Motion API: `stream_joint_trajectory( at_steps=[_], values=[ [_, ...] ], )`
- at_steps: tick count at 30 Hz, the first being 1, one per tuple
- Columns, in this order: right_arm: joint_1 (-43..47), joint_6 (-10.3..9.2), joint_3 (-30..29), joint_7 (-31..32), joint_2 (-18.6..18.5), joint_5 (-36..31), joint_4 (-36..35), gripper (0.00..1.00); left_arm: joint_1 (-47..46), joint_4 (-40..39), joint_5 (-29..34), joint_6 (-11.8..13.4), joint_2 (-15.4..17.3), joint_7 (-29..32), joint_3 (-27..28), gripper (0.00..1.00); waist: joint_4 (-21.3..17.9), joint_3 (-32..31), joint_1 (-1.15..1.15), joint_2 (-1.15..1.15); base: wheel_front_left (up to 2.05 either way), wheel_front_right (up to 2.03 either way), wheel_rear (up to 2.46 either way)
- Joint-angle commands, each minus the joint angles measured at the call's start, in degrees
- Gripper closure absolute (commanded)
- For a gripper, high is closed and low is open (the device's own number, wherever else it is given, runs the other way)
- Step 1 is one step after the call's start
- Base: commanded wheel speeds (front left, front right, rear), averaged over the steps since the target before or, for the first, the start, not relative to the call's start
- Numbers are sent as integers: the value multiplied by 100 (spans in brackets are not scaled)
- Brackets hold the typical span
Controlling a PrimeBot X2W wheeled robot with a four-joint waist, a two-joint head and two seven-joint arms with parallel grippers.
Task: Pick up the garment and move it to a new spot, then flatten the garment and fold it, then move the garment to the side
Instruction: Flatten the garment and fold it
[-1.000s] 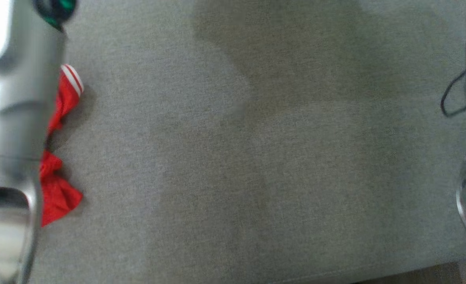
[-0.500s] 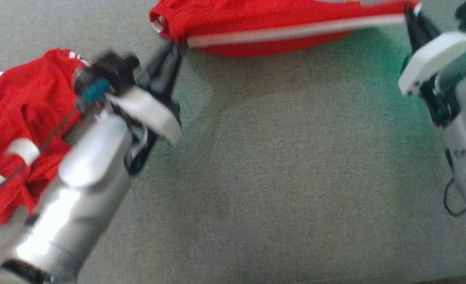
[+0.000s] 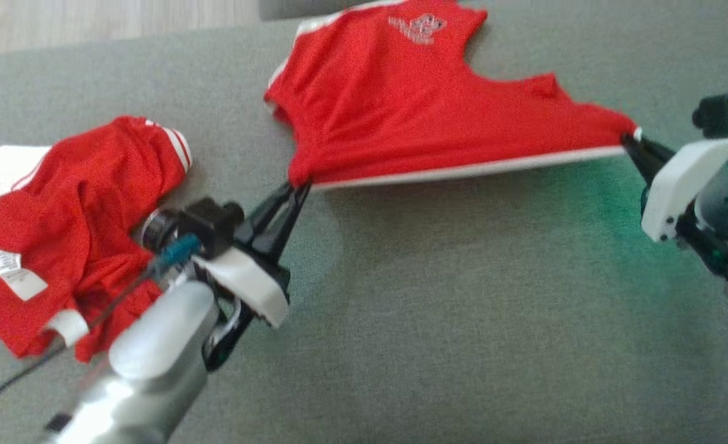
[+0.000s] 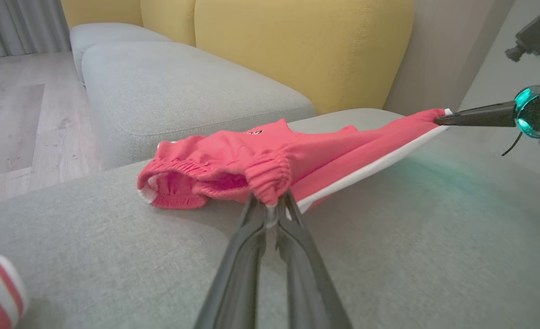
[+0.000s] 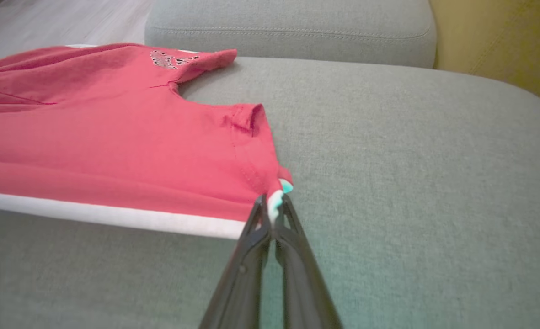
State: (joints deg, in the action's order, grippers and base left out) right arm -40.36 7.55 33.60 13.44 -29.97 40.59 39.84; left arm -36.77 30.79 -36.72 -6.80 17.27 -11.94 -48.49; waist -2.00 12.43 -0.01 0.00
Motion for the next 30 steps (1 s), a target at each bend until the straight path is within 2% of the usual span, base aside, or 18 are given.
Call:
stream_joint_trajectory(
  at_steps=[1, 10, 14, 19, 24, 30],
  values=[
    [119, -6, 16, 63, -350, 75, -94, 100, -21, -128, 1, 130, 326, -52, 222, 100, -40, -160, 1, 0, 0, 0, 0],
    [983, -6, 193, 661, -1026, 686, -802, 100, 984, -1023, -34, 507, 498, 114, -51, 100, -185, -727, 1, 0, 0, 0, 0],
    [1496, -6, 50, 869, -1301, 870, -1217, 100, 1503, -1572, -121, 740, 547, 213, -153, 100, -256, -954, 1, 0, 0, 0, 0],
    [2109, -6, -422, 1092, -1528, 943, -1777, 100, 1952, -2278, -137, 1073, 624, 340, -247, 100, -309, -1036, 1, 0, 0, 0, 0],
    [2391, -6, -1044, 1154, -1447, 660, -2236, 100, 2034, -2650, -148, 1247, 696, 432, -222, 100, -277, -987, 1, 0, 0, 0, 0],
    [2351, -6, -1661, 1094, -1143, -21, -2481, 100, 1837, -2754, -149, 1290, 683, 496, -145, 100, -134, -787, 1, 0, 0, 0, 0]
  ],
)
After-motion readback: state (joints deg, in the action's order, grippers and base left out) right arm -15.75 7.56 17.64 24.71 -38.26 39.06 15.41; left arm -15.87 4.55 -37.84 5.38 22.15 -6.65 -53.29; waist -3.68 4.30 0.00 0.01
